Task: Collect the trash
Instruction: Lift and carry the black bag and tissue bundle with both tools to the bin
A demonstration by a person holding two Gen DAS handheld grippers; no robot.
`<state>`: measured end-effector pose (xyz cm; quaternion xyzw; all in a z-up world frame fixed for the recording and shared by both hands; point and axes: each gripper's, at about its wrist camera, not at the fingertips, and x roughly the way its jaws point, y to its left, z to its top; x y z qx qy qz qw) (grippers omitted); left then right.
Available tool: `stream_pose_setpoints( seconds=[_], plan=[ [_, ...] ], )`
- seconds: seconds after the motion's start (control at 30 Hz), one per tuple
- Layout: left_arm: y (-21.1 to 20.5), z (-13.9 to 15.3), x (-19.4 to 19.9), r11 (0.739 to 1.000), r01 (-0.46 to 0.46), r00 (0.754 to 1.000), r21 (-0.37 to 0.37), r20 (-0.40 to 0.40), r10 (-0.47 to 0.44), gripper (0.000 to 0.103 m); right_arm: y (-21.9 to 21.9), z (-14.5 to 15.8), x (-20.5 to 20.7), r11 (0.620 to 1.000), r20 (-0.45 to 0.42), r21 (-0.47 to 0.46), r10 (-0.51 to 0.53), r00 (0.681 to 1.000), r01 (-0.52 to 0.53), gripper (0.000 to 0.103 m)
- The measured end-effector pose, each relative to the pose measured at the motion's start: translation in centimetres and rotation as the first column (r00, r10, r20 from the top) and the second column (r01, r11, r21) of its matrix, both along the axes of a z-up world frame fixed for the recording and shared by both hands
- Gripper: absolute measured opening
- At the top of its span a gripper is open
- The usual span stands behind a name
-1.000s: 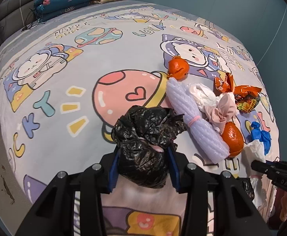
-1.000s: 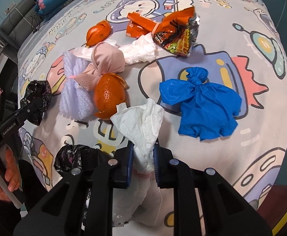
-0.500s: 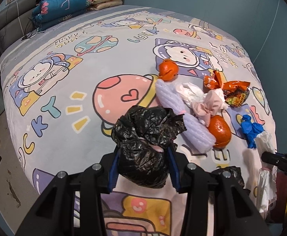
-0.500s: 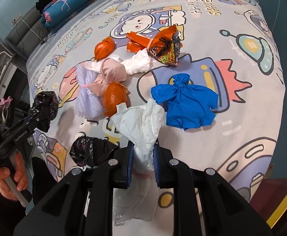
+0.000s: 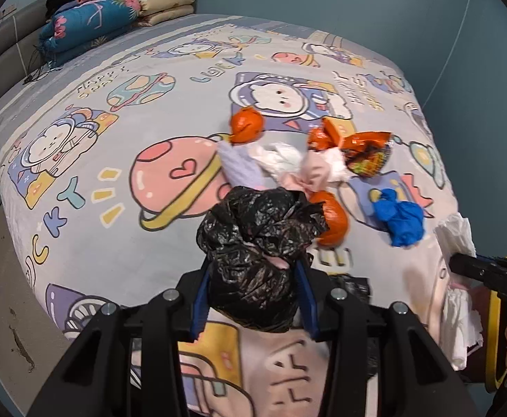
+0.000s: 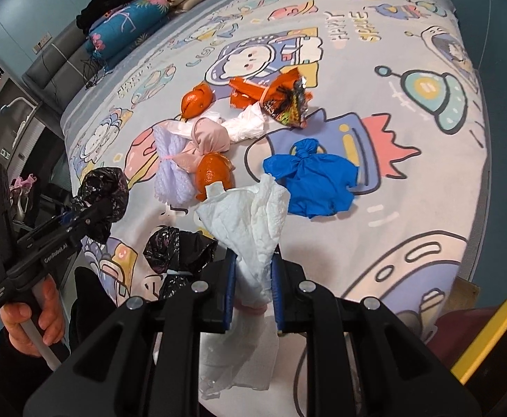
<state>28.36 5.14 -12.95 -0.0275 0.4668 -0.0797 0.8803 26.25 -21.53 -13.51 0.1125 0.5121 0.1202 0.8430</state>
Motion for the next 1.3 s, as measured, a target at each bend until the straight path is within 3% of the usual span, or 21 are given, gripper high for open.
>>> stream_pose_setpoints(
  seconds=[0.73,1.3],
  plan=[
    [-8.3,4.6,-4.2,0.984,0.177,0.983,-0.014,0.049,-0.177,0.04,-8.0,4.8,-5.4,0.991,0.101,0.024,-0.135,0.986,0.134,0.016],
    [-17.3,6.3,-7.0,0.925,0.38,0.923,-0.032,0.079,-0.376,0.04,-16.0,6.7,-9.7,0.951,0.13,0.041,-0.309,0.942,0.306,0.016]
  ],
)
